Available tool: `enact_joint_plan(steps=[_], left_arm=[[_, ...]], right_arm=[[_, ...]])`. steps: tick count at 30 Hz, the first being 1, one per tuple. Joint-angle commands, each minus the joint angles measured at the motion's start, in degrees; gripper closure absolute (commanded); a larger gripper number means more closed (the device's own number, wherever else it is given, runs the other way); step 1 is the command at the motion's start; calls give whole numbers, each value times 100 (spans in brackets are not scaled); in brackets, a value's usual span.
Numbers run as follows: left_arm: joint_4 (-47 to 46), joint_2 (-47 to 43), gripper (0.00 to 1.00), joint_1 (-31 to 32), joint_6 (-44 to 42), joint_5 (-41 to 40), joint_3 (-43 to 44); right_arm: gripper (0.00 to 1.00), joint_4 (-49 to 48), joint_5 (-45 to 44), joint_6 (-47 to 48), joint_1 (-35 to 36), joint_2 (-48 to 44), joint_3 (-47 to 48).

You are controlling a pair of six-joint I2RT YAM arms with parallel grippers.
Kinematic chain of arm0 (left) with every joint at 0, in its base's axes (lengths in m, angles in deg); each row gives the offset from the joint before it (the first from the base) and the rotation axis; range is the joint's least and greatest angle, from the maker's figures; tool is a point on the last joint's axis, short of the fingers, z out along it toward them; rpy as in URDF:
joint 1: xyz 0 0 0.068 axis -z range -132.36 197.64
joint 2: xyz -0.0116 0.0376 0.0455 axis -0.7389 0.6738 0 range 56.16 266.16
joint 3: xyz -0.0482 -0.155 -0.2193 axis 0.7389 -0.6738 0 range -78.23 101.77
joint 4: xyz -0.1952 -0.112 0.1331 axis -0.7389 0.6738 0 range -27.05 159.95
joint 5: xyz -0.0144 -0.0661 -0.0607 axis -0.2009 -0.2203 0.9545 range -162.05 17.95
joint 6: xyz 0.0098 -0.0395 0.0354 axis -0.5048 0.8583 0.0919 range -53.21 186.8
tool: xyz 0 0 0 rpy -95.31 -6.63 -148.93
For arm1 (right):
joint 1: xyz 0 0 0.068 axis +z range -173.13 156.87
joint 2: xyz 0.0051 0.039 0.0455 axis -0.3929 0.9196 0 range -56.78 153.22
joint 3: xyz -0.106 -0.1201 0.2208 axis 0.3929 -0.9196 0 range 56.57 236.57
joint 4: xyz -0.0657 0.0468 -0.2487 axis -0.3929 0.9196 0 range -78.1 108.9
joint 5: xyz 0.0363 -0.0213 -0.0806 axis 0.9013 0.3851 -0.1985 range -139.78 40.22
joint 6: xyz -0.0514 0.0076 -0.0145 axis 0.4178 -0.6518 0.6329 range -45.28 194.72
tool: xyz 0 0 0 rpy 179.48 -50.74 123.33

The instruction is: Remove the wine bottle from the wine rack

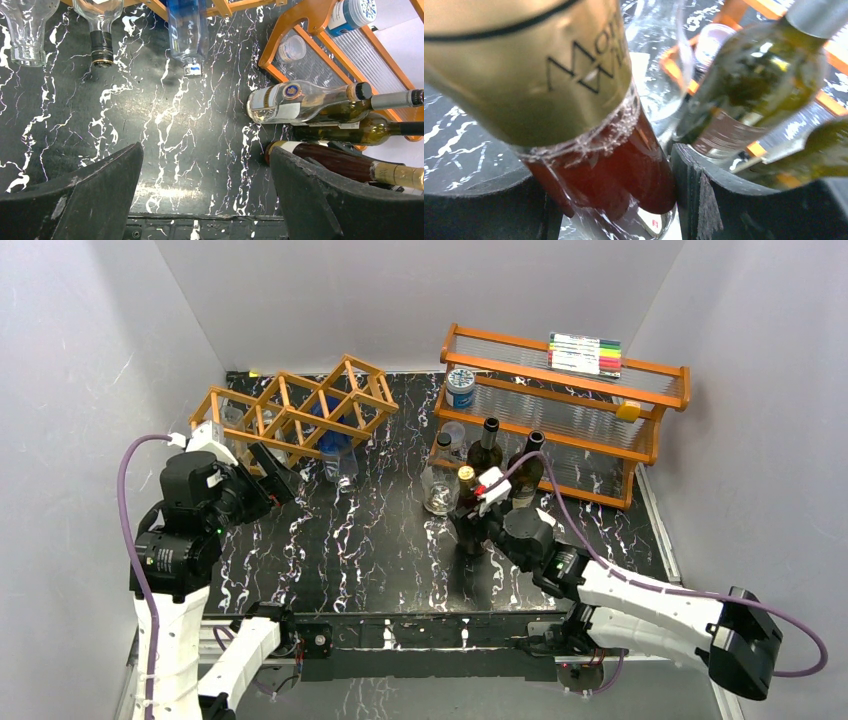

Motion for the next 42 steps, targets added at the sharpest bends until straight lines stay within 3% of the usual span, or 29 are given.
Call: enact_joint_plan(steps=[1, 10, 20, 35, 38, 42], left_arm=[[-95, 7, 3, 39, -83, 14, -48], [-152, 15, 4, 69, -67, 79, -150], [-279, 85, 4, 100, -17, 211, -207], [-261, 83, 4, 126, -20, 220, -223], [-257, 71, 4, 127, -17, 228, -256], [-252, 27, 4, 126, -18, 229, -320]], right_arm=[[100, -320, -637, 176, -179, -495, 160], [100, 630, -1368, -64, -361, -1214, 121], [100, 523, -2258, -137, -545, -1826, -283], [100, 326, -2132, -442, -1200, -1928, -739], [79, 458, -2121, -472, -1208, -1909, -692], [64, 565, -2179, -483, -1209, -2026, -669]])
